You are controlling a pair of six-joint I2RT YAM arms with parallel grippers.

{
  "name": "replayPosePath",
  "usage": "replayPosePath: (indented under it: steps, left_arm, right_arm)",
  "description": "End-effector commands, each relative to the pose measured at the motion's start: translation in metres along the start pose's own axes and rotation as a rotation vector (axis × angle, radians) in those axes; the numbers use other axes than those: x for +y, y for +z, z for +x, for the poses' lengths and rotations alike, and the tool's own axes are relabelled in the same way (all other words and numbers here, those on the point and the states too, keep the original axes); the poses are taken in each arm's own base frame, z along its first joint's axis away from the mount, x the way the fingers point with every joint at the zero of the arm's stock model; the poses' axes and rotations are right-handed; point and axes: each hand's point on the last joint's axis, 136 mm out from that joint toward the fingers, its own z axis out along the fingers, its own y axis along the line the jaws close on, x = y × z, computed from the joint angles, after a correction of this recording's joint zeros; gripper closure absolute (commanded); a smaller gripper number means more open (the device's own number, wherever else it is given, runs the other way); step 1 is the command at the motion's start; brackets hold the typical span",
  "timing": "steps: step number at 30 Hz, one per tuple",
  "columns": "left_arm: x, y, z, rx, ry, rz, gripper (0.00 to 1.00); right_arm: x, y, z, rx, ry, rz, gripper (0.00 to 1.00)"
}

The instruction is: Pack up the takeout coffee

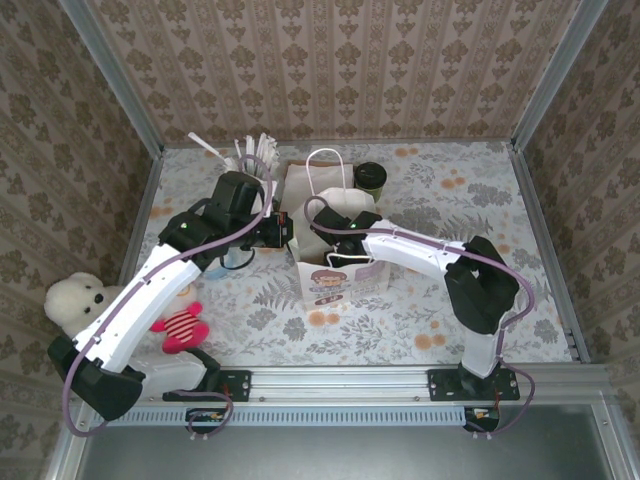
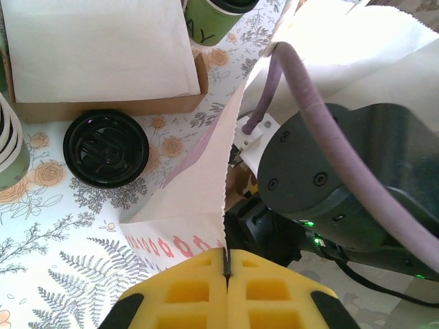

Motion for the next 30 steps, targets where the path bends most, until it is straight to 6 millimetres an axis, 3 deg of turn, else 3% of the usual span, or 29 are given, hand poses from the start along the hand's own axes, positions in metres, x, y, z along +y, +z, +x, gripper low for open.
replayPosePath:
  steps: [1, 5, 12, 13, 14, 21, 25, 30]
  left_arm:
    - [-0.008, -0.016, -0.014, -0.070, 0.017, 0.037, 1.00]
    - [-0.008, -0.017, -0.015, -0.074, 0.029, 0.047, 1.00]
    - [-0.011, -0.018, -0.016, -0.083, 0.108, 0.071, 1.00]
    - [-0.010, -0.019, -0.017, -0.086, 0.114, 0.066, 1.00]
    - [-0.009, -0.018, -0.016, -0.083, 0.118, 0.063, 1.00]
    - [-0.002, -0.016, -0.012, -0.061, 0.118, 0.036, 1.00]
    - [0.004, -0.018, -0.012, -0.060, 0.124, 0.020, 1.00]
    - [0.004, -0.018, -0.009, -0.055, 0.159, 0.027, 1.00]
  right_arm:
    - [-0.005, 0.012, 0.011, 0.027, 0.015, 0.034, 0.42]
    - [0.017, -0.006, 0.003, -0.012, -0.021, -0.099, 0.27]
    - [0.039, -0.040, -0.011, -0.104, -0.183, -0.239, 0.13]
    - [0.043, -0.044, -0.010, -0.108, -0.209, -0.261, 0.01]
    - [0.046, -0.047, -0.010, -0.110, -0.231, -0.280, 0.00]
    - [0.066, -0.058, 0.003, -0.084, -0.446, -0.400, 0.00]
    - [0.061, -0.057, 0.004, -0.092, -0.618, -0.365, 0.01]
    - [0.061, -0.065, 0.002, -0.073, -0.741, -0.351, 0.15]
